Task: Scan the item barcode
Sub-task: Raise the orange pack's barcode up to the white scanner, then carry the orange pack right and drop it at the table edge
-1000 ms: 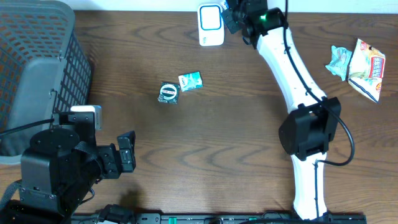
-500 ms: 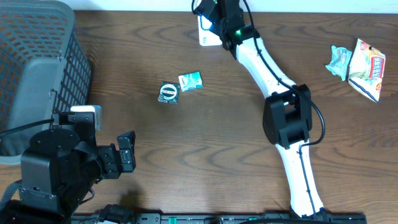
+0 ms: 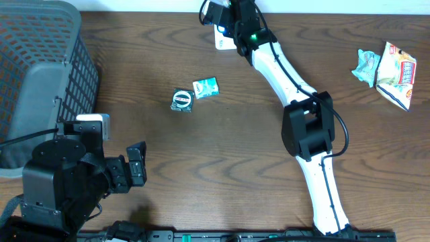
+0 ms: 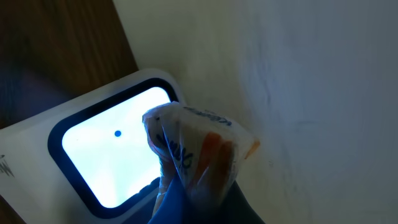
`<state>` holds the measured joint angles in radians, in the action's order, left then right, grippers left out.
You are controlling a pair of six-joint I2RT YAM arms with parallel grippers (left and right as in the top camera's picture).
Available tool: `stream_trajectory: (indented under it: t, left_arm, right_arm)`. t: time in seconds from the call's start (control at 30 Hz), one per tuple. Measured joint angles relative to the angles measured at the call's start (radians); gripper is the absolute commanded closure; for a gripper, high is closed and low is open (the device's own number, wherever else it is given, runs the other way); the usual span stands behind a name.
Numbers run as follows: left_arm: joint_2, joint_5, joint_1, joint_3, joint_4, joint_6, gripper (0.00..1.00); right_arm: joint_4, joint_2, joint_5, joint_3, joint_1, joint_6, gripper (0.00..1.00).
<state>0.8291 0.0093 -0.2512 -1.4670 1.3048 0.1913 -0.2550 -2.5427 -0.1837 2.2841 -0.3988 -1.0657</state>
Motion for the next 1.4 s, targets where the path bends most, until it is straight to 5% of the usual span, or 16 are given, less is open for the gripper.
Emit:
stream_trajectory:
  t: [0.8,1.27,1.3,1.4]
  left_arm:
    - [0.000,0.000,0.000,0.000,0.000,0.000,0.02]
    - [0.000,0.000,0.000,0.000,0.000,0.000,0.02]
    - [0.000,0.000,0.000,0.000,0.000,0.000,0.02]
    - [0.000,0.000,0.000,0.000,0.000,0.000,0.02]
  right_arm:
    - [0.017,-0.011,-0.098,0.000,0.005,0.173,0.99]
    - [-0.496,0.073,-0.315,0.004,0.354,0.580,0.99]
    - [-0.522,0.073,-0.310,0.004,0.381,0.607,0.96]
    - [-0.579,0.073,-0.296,0.004,0.456,0.681,0.40]
